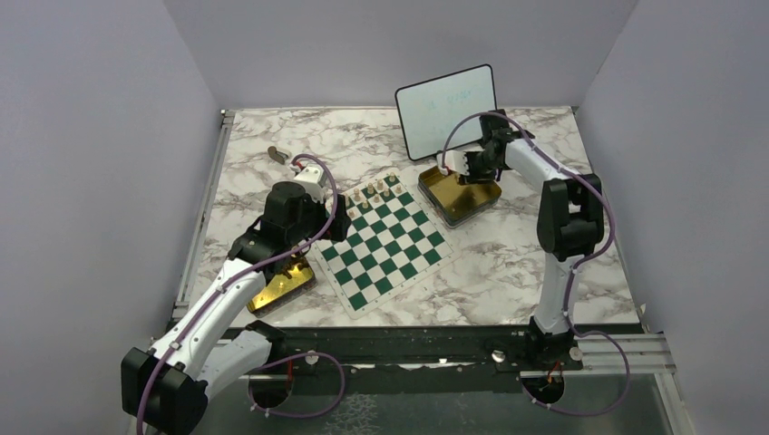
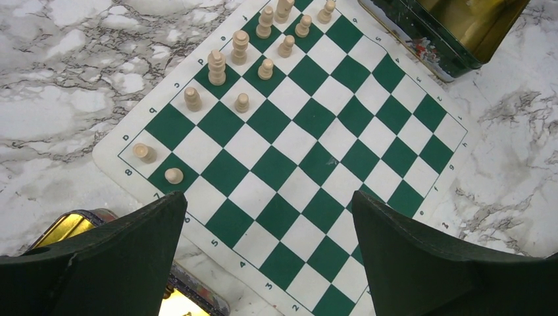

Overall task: Set up the chess pieces on the board
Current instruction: Pick up the chess piece from the storage box.

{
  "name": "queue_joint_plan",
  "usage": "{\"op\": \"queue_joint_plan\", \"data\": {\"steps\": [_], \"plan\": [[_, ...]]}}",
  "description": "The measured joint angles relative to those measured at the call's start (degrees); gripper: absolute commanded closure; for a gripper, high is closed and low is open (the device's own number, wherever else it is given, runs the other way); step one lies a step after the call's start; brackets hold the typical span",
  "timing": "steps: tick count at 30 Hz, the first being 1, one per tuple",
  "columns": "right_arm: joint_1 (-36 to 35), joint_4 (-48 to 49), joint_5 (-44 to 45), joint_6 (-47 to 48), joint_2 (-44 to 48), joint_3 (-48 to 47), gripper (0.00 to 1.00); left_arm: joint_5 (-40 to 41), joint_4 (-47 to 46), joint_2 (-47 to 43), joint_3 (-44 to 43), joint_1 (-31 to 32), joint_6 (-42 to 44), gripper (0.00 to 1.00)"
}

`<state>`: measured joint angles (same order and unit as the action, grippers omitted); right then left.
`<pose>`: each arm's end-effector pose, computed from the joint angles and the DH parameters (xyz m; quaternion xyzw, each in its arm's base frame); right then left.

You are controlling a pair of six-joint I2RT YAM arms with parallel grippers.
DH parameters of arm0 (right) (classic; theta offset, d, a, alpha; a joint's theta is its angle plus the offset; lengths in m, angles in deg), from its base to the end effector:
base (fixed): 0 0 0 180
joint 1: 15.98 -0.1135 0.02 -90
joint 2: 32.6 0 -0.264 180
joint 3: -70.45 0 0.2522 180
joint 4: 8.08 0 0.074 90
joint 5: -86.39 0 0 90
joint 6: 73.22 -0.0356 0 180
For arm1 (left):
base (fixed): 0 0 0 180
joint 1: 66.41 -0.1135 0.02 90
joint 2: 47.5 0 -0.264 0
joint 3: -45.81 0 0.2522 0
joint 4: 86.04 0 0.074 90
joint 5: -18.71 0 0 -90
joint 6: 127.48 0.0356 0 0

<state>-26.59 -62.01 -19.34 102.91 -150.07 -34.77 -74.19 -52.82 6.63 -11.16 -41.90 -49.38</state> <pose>0.4228 0.0890 0.1952 -0.7432 0.6228 -0.0193 0.2436 0.1919 -0.0895 0.2845 0.1078 0.8608 -0.1761 0.4652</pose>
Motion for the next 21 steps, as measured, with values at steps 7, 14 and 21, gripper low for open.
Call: {"op": "queue_joint_plan", "data": {"steps": [7,14,21], "plan": [[-0.44,-1.57,0.02,3.04,-2.47,-5.99,0.56,-0.04,0.0,0.09,0.0,0.0,-0.02,0.03],[-1.51,-4.55,1.51,4.61,-6.36,-11.39,0.56,-0.02,0.0,0.09,0.0,0.0,-0.02,0.03],[-2.95,-6.88,4.39,5.03,-9.38,-11.69,0.56,-0.04,0.0,0.09,0.0,0.0,-0.02,0.03]]}}
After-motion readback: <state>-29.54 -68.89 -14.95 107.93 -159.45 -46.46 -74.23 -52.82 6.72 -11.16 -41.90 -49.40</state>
